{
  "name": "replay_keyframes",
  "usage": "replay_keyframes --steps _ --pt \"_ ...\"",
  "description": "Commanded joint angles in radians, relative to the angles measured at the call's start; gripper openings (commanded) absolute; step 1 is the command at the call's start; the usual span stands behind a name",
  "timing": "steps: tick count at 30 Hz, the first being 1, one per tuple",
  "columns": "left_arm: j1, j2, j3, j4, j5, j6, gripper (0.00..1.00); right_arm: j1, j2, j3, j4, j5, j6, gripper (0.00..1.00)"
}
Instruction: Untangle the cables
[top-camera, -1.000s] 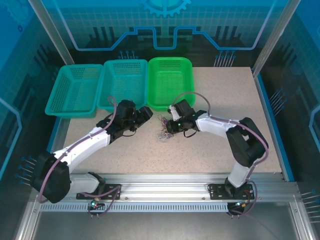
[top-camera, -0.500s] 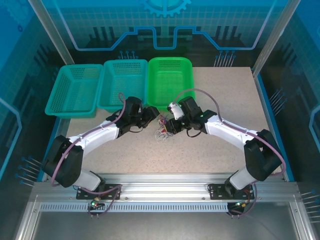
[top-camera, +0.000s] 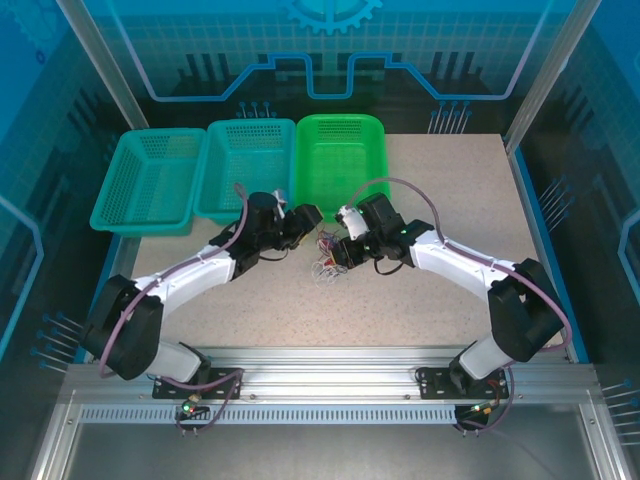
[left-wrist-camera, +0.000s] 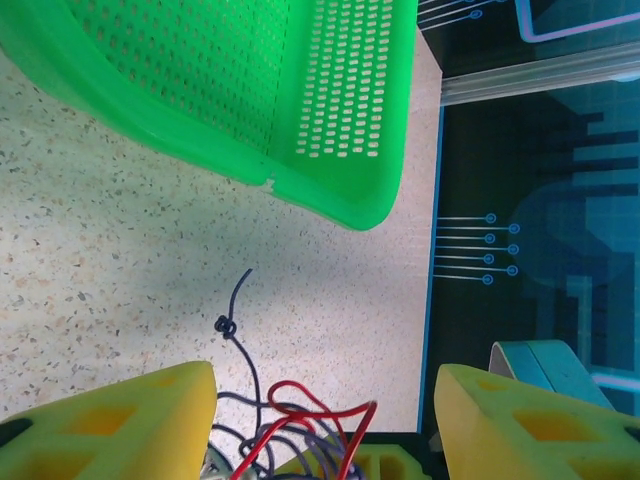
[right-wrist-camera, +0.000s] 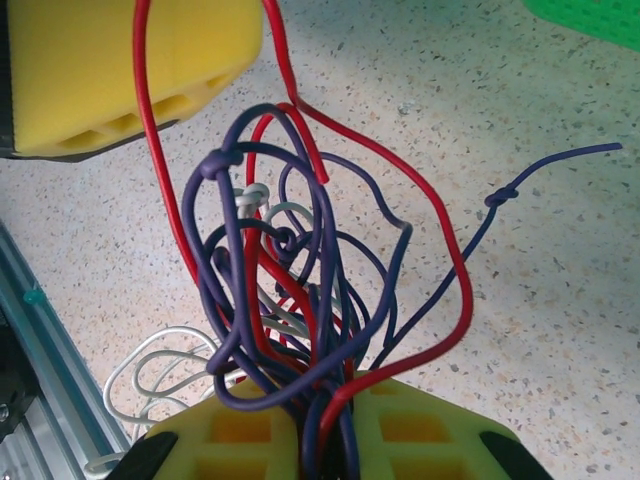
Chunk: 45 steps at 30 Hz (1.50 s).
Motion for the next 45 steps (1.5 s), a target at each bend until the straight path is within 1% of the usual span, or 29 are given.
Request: replay_keyframes --steps 1,2,3,5,6,7,9,11,12,13,16,18,22,25,29,32,36,41,45 --pt "-0.004 0.039 0.048 -0.027 0.052 0.031 0.51 0.001 0.003 0.006 0.006 -0.048 -0.011 0.14" --pt "-0.004 0.050 0.052 -0.023 0.060 0.025 0.45 0.001 0.003 0.005 0.007 -0.047 -0.010 0.14" --pt "-0.005 0.061 0.056 -0.033 0.062 0.024 0.36 0.000 0.000 0.004 0.008 -0.039 -0.006 0.14" --pt "-0.011 0.065 0.055 -0.038 0.053 0.024 0.17 0.001 -0.003 0.001 0.010 -0.020 0.001 0.15" --pt "-0.012 0.062 0.051 -0.034 0.045 0.021 0.05 -0.001 -0.002 0.002 0.005 -0.006 0.006 0.15" --pt "-0.012 0.058 0.045 -0.029 0.037 0.018 0.00 0.000 -0.001 0.003 -0.001 0.006 0.011 0.16" --pt "-0.012 0.044 0.047 -0.031 0.026 0.021 0.00 -0.003 -0.001 -0.008 -0.006 0.036 0.021 0.17" --pt "-0.008 0.024 0.060 -0.050 0.013 0.034 0.00 -0.009 0.001 -0.022 -0.021 0.101 0.041 0.20" --pt "-0.004 0.010 0.069 -0.062 0.005 0.037 0.00 -0.019 0.002 -0.038 -0.031 0.137 0.049 0.24" --pt "0.004 -0.005 0.077 -0.069 -0.001 0.035 0.00 -0.034 0.005 -0.059 -0.041 0.183 0.063 0.25" --pt "0.029 -0.055 0.091 -0.061 -0.012 0.014 0.00 -0.103 0.013 -0.133 -0.059 0.259 0.107 0.26" --pt "0.048 -0.086 0.106 -0.067 -0.019 0.007 0.00 -0.153 0.011 -0.188 -0.068 0.272 0.134 0.25" --pt "0.067 -0.131 0.155 -0.137 -0.038 0.048 0.00 -0.223 0.007 -0.238 -0.095 0.293 0.180 0.28" --pt "0.067 -0.140 0.183 -0.182 -0.036 0.083 0.00 -0.254 0.010 -0.246 -0.117 0.303 0.203 0.29" --pt "0.082 -0.166 0.200 -0.225 -0.045 0.121 0.00 -0.272 -0.003 -0.239 -0.155 0.335 0.224 0.28" --pt "0.129 -0.210 0.233 -0.273 -0.054 0.152 0.00 -0.280 -0.011 -0.234 -0.179 0.366 0.245 0.29" --pt "0.226 -0.279 0.301 -0.351 -0.042 0.204 0.00 -0.302 -0.009 -0.233 -0.209 0.412 0.270 0.35" --pt "0.319 -0.340 0.425 -0.473 -0.043 0.289 0.00 -0.311 0.003 -0.230 -0.218 0.415 0.266 0.35" --pt "0.389 -0.358 0.514 -0.548 -0.060 0.330 0.00 -0.312 -0.002 -0.228 -0.214 0.407 0.269 0.33"
